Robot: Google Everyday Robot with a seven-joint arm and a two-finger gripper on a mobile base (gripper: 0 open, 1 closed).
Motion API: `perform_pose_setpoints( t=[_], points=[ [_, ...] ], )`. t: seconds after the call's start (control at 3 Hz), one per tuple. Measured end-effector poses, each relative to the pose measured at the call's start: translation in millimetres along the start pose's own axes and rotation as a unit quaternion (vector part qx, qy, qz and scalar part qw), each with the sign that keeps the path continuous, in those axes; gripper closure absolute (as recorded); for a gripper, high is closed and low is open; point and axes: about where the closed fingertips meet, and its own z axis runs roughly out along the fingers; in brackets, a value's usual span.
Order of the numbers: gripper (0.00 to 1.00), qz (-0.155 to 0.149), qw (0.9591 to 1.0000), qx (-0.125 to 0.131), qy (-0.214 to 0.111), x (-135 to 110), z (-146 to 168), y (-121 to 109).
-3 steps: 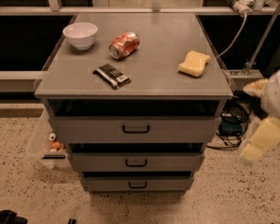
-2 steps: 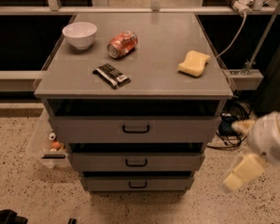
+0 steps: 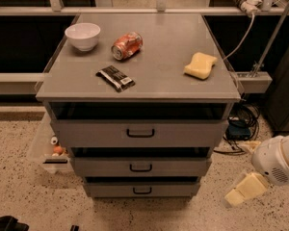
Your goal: Open middle drawer
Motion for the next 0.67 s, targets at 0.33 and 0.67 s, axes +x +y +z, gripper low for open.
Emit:
perform_pose_setpoints(
  t=[0.33,0.67],
  points=[
    [0.0,0.017,0.9984,-0.03,-0.044,3.9,60.8,-4.0],
    [0.0,0.014,0.9927,-0.067,-0.099,-9.0,134.0,-17.8]
  ],
)
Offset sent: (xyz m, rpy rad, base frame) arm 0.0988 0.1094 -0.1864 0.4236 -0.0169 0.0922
